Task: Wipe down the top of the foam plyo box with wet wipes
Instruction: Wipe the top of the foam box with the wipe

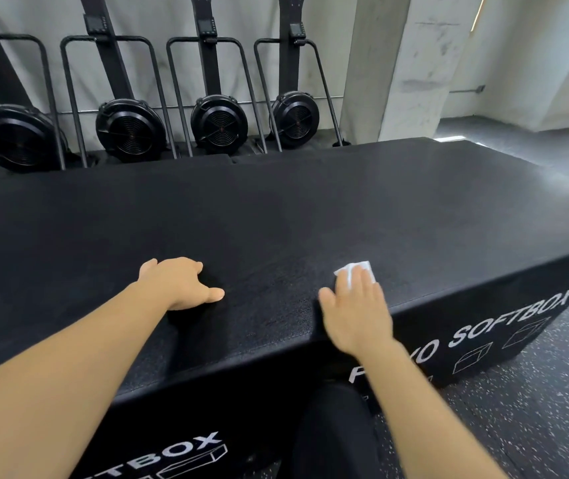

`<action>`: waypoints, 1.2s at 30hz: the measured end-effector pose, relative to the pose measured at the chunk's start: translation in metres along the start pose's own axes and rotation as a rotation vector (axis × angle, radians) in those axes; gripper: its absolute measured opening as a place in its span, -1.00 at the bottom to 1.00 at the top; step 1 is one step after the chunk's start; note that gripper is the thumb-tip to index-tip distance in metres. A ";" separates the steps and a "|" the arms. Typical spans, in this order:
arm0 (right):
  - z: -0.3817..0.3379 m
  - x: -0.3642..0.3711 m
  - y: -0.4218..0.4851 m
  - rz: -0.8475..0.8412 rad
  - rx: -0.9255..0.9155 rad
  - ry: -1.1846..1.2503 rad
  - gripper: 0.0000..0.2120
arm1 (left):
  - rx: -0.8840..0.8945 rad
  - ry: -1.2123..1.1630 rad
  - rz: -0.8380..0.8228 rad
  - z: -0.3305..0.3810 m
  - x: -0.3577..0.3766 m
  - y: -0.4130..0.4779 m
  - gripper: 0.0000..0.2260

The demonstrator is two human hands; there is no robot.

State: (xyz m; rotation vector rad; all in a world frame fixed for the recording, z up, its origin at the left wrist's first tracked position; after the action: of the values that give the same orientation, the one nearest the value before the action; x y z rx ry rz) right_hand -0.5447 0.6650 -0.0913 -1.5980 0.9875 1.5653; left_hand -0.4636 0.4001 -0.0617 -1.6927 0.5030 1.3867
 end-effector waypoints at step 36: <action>-0.131 0.006 -0.009 -0.119 -0.273 0.302 -0.47 | 0.007 -0.026 -0.027 0.007 -0.008 -0.007 -0.39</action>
State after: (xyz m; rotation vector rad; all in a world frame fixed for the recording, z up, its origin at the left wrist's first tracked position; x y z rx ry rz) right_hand -0.4742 0.5537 -0.0915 -2.0899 0.8384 1.4517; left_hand -0.4647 0.4078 -0.0519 -1.6675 0.4679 1.3845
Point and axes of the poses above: each hand's wrist, its own y-axis towards the middle knuckle, its own x-axis out of the palm, z = x × y, the point moved 3 cm from there along y, towards the middle knuckle, and after that the axes turned 4 degrees about -z, right-handed, at the moved point
